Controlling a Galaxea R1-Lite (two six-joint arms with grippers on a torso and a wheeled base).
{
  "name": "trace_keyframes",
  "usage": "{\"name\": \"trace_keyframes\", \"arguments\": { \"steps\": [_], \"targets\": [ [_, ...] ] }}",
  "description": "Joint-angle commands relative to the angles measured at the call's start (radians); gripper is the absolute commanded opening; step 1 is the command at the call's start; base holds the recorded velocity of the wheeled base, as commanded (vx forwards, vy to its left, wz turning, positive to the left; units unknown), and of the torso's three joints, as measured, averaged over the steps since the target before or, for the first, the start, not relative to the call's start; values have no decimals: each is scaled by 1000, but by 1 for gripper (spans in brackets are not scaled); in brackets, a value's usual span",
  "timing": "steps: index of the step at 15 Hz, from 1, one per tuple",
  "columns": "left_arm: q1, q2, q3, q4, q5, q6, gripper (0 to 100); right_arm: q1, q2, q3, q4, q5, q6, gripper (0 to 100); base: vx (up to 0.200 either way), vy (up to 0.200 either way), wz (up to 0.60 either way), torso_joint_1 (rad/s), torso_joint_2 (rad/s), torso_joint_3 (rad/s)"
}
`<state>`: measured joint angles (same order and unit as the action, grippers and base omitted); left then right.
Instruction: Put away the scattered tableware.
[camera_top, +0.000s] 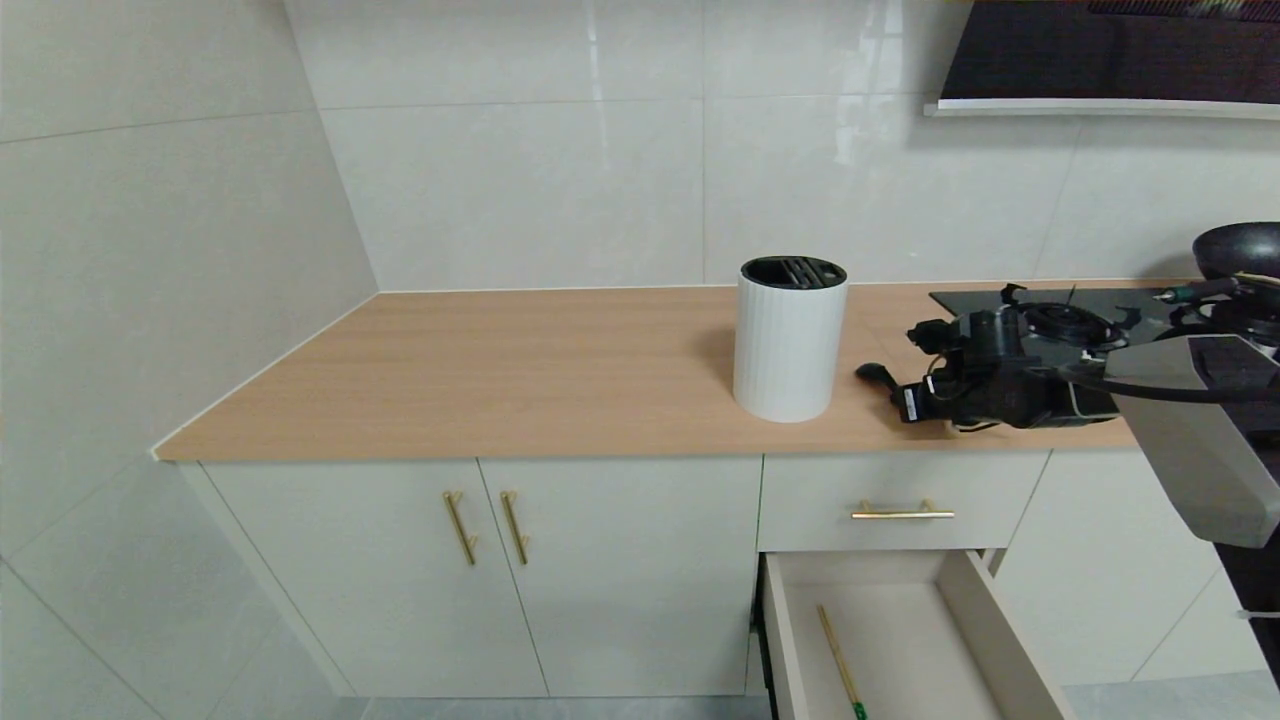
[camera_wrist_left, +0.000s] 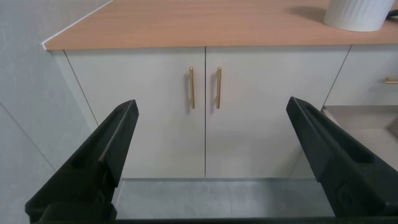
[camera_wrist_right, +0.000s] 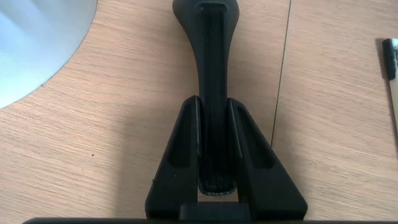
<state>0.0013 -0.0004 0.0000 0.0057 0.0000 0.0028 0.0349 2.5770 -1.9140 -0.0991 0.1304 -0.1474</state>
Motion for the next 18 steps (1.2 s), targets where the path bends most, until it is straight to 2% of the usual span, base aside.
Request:
{"name": "trace_keyframes", "arguments": {
  "steps": [1, 4, 5, 7, 9, 12, 14, 16, 18],
  "targets": [
    [0, 0, 0, 0, 0, 0, 100, 0, -12, 3, 3, -6, 6, 0, 0, 0, 0, 0, 0, 0],
    [0, 0, 0, 0, 0, 0, 100, 0, -118, 90, 10, -29, 63, 0, 0, 0, 0, 0, 0, 0],
    [0, 0, 0, 0, 0, 0, 100, 0, -247, 225, 10, -14, 118, 0, 0, 0, 0, 0, 0, 0],
    [0, 0, 0, 0, 0, 0, 100, 0, -419, 431, 9, 60, 137, 0, 0, 0, 0, 0, 0, 0],
    [0, 0, 0, 0, 0, 0, 100, 10, -560, 604, 9, 57, 161, 0, 0, 0, 0, 0, 0, 0],
    [0, 0, 0, 0, 0, 0, 100, 56, -741, 859, 9, 12, 203, 0, 0, 0, 0, 0, 0, 0],
    [0, 0, 0, 0, 0, 0, 100, 103, -819, 1001, 4, -64, 213, 0, 0, 0, 0, 0, 0, 0],
    [0, 0, 0, 0, 0, 0, 100, 135, -848, 1101, 3, -80, 264, 0, 0, 0, 0, 0, 0, 0],
    [0, 0, 0, 0, 0, 0, 100, 148, -850, 1142, 1, -101, 273, 0, 0, 0, 0, 0, 0, 0]
  ]
}}
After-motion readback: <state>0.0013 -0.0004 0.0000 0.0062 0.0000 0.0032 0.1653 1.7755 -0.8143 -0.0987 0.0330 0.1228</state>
